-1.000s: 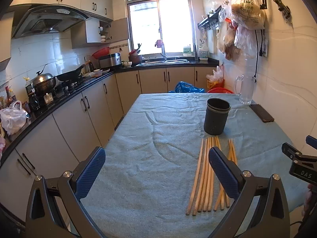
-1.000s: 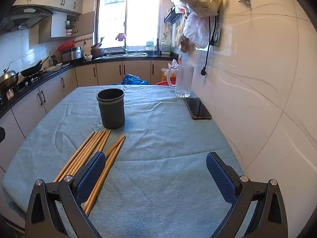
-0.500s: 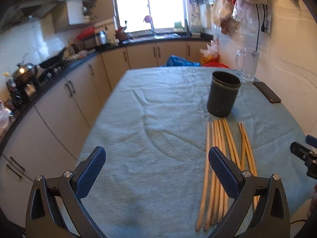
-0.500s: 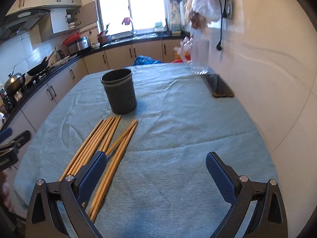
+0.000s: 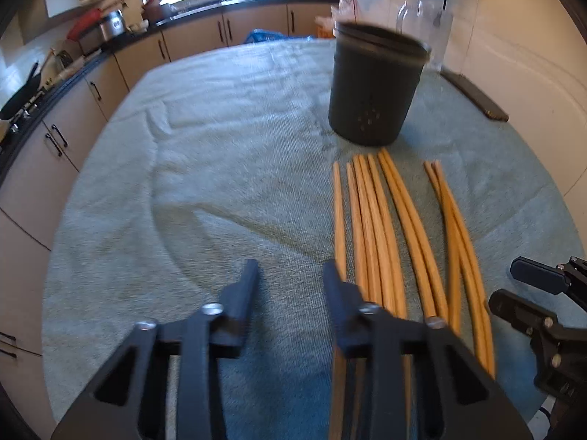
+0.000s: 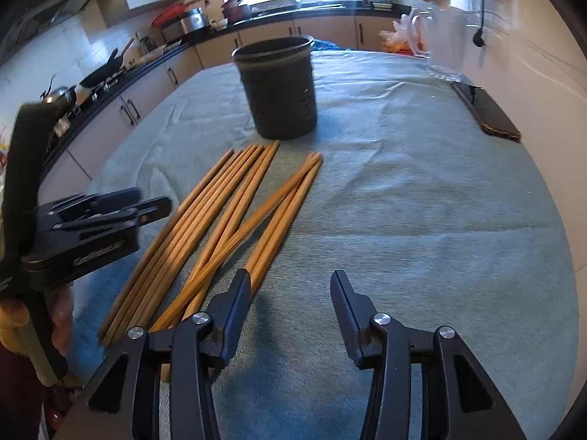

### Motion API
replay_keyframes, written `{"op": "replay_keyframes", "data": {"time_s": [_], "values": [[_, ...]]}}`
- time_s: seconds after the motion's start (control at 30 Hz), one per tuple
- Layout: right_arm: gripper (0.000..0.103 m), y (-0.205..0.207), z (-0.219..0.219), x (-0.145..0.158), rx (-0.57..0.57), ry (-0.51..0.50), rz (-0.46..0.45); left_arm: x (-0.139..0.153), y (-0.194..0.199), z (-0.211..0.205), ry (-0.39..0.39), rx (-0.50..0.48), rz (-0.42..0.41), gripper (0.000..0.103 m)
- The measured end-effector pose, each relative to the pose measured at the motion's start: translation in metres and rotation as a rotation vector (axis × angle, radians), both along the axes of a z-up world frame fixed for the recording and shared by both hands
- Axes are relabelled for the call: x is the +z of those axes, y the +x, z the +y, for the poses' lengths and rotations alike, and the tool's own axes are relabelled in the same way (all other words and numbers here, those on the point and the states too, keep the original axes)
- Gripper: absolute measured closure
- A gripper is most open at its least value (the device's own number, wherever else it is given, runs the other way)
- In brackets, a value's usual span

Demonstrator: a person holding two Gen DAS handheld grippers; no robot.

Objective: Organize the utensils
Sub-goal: 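Lower both open tools over separate chopsticks in the row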

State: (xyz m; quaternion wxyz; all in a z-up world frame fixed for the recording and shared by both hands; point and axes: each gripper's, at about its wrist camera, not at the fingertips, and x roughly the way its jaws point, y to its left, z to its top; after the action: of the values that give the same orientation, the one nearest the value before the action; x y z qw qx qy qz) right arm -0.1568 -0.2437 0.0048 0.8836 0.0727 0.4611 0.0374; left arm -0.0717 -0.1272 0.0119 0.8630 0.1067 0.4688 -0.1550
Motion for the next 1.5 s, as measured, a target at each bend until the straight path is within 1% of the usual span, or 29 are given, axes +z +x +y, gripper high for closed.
{"op": "replay_keyframes", "data": {"time_s": [0.03, 0.1, 0.2, 0.23, 0.33, 0.4, 0.5, 0.57, 0.6, 0.67, 0.7, 0.8, 0.83, 0.9, 0.93, 0.97, 1.1, 1.17, 1.2, 1.27, 1.33, 1.4, 1.43, 1.47, 1.5], "values": [[0.056, 0.003, 0.003, -0.003, 0.005, -0.011, 0.005, 0.000, 0.000, 0.000, -0.006, 0.001, -0.013, 0.076], [0.056, 0.006, 0.005, -0.004, 0.011, -0.018, 0.002, 0.001, 0.001, 0.000, -0.007, 0.000, -0.012, 0.077], [0.056, 0.010, 0.005, -0.005, 0.015, -0.012, 0.009, 0.002, 0.004, 0.002, -0.019, 0.004, -0.012, 0.081], [0.056, 0.011, 0.005, -0.005, 0.013, -0.013, 0.009, 0.002, 0.004, 0.002, -0.015, 0.003, -0.018, 0.083], [0.056, 0.012, 0.002, -0.006, 0.004, -0.004, 0.013, 0.001, 0.003, 0.001, -0.004, 0.003, -0.019, 0.083], [0.058, 0.011, 0.000, -0.005, -0.001, 0.013, 0.010, 0.003, 0.003, 0.002, -0.044, -0.005, -0.002, 0.083], [0.059, 0.008, -0.007, -0.004, -0.021, 0.041, 0.006, 0.008, -0.002, 0.004, -0.085, -0.013, -0.012, 0.083], [0.059, 0.008, -0.007, -0.006, -0.031, 0.013, 0.019, 0.007, -0.002, 0.000, -0.070, -0.029, -0.012, 0.083], [0.061, 0.010, -0.005, -0.007, -0.030, -0.012, 0.023, 0.005, -0.002, -0.004, -0.046, -0.037, -0.010, 0.083], [0.062, 0.011, -0.002, -0.007, -0.027, -0.029, 0.024, 0.000, 0.000, -0.009, -0.006, -0.046, -0.004, 0.083], [0.062, 0.012, -0.002, -0.006, -0.026, -0.014, 0.021, -0.001, 0.000, -0.009, -0.002, -0.047, -0.016, 0.083], [0.062, 0.014, -0.004, -0.002, -0.026, 0.045, 0.010, -0.002, 0.004, -0.008, -0.011, -0.043, -0.005, 0.083], [0.062, 0.014, -0.003, -0.002, -0.025, 0.045, 0.007, -0.003, 0.005, -0.007, -0.015, -0.040, -0.003, 0.083], [0.062, 0.017, 0.001, 0.000, -0.014, 0.034, 0.003, -0.003, 0.007, -0.009, 0.001, -0.036, -0.009, 0.083], [0.062, 0.019, 0.004, -0.002, -0.015, 0.012, 0.021, -0.002, 0.007, -0.011, 0.011, -0.036, -0.010, 0.083], [0.062, 0.021, 0.004, -0.004, -0.023, 0.002, 0.033, -0.002, 0.008, -0.013, 0.023, -0.037, -0.012, 0.083], [0.063, 0.025, 0.000, -0.005, -0.052, 0.024, 0.054, -0.003, 0.013, -0.021, 0.078, -0.037, -0.018, 0.083], [0.064, 0.027, -0.003, -0.005, -0.073, 0.005, 0.062, -0.002, 0.018, -0.025, 0.095, -0.026, -0.008, 0.083], [0.065, 0.028, -0.006, -0.005, -0.086, -0.003, 0.069, -0.001, 0.021, -0.026, 0.097, -0.022, -0.002, 0.083], [0.074, 0.030, -0.011, -0.007, -0.101, -0.016, 0.079, -0.002, 0.024, -0.027, 0.099, -0.032, -0.010, 0.083], [0.074, 0.030, -0.016, -0.006, -0.103, 0.018, 0.086, -0.001, 0.025, -0.023, 0.076, -0.041, -0.005, 0.083], [0.074, 0.029, -0.020, -0.003, -0.083, 0.095, 0.070, 0.000, 0.024, -0.016, 0.011, -0.050, 0.016, 0.083], [0.074, 0.028, -0.020, -0.001, -0.077, 0.115, 0.064, 0.001, 0.023, -0.012, -0.019, -0.052, 0.022, 0.083], [0.074, 0.028, -0.018, 0.000, -0.066, 0.122, 0.056, 0.002, 0.022, -0.008, -0.049, -0.058, 0.026, 0.083], [0.074, 0.029, -0.012, 0.001, -0.045, 0.105, 0.060, 0.002, 0.020, -0.008, -0.057, -0.063, 0.026, 0.082]]}}
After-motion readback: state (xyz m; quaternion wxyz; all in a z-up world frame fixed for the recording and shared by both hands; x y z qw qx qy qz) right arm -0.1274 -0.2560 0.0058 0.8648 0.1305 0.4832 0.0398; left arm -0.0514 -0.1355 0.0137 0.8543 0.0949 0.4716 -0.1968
